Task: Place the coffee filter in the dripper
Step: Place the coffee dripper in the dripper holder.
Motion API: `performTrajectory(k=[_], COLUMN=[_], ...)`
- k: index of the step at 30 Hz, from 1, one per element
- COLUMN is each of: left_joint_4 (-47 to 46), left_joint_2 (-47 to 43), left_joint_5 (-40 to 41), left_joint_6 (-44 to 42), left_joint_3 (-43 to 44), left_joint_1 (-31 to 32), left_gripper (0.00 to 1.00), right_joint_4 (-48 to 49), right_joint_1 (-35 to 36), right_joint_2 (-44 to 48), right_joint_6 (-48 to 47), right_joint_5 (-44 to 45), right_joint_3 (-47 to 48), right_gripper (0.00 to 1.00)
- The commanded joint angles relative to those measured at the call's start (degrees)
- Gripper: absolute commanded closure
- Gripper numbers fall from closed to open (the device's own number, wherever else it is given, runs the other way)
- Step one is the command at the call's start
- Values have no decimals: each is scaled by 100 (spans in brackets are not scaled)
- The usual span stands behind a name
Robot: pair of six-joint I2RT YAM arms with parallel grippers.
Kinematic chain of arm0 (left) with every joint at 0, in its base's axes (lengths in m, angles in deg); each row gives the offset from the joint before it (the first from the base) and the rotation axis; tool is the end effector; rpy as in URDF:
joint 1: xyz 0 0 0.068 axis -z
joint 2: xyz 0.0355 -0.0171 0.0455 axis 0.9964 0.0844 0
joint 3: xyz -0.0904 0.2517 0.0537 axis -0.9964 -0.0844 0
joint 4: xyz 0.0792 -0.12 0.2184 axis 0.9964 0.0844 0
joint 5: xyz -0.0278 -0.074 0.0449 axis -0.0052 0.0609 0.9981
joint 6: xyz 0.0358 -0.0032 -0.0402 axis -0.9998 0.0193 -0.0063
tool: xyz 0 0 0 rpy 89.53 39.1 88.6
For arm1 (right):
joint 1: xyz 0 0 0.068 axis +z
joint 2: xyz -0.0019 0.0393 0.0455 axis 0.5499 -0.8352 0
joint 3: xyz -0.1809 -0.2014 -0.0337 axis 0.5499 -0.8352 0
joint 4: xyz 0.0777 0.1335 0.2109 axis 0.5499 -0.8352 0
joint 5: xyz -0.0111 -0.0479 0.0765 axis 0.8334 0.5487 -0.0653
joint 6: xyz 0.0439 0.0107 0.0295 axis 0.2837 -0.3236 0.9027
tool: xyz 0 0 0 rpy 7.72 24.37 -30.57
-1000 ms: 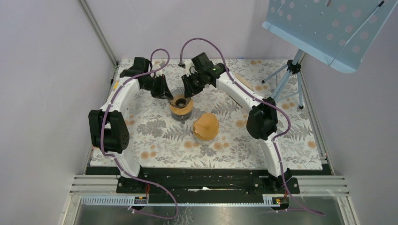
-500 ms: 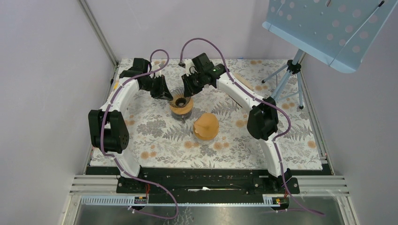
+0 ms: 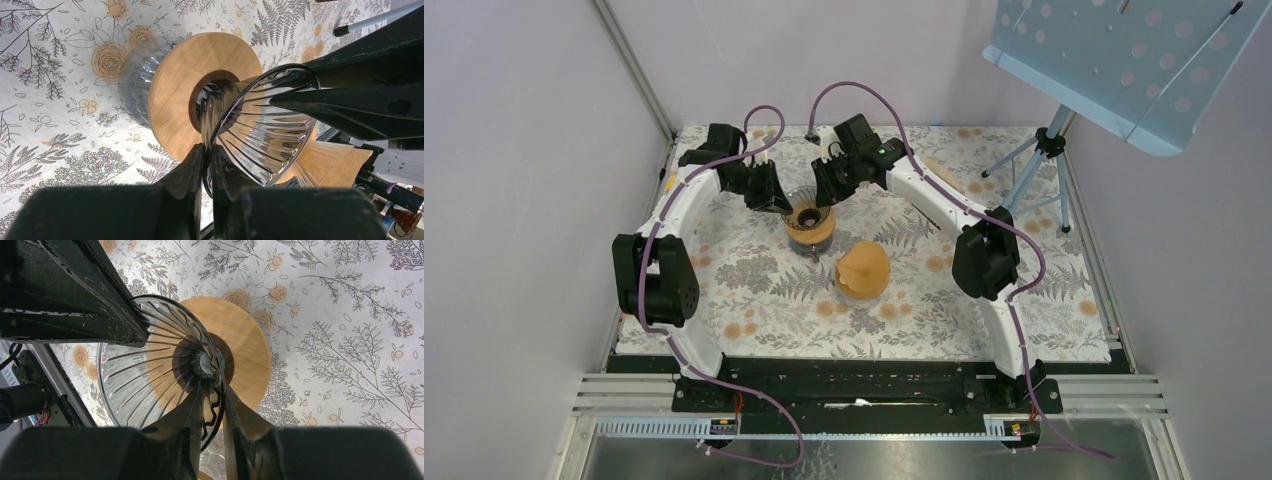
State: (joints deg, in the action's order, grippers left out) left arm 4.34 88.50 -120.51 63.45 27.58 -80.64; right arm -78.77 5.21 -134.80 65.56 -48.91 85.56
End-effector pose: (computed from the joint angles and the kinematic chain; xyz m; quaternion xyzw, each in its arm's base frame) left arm 0.3649 -0.0502 0.2786 0.0398 0.9234 -0.3287 0.1942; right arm 0.3900 0.3293 0.2850 -0.3685 0.8180 0.3110 0.3136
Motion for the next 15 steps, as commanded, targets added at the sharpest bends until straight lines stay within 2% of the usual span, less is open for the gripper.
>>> performTrajectory(k=[1, 15], left_joint_4=[-37, -21], left_joint_2=[175, 259], left_joint_5=[62, -65], left_joint_6=[-168, -158], left_joint_3=[195, 398], left_joint_1=[-12, -12], left_gripper=[100, 100], right_joint_4=[-505, -626], right_joint_1=[68, 49], right_joint_2=[-222, -260], right_joint_6=[-290, -352], right_joint_5=[67, 109], right_joint_3=[-263, -132], right_gripper=[77, 74])
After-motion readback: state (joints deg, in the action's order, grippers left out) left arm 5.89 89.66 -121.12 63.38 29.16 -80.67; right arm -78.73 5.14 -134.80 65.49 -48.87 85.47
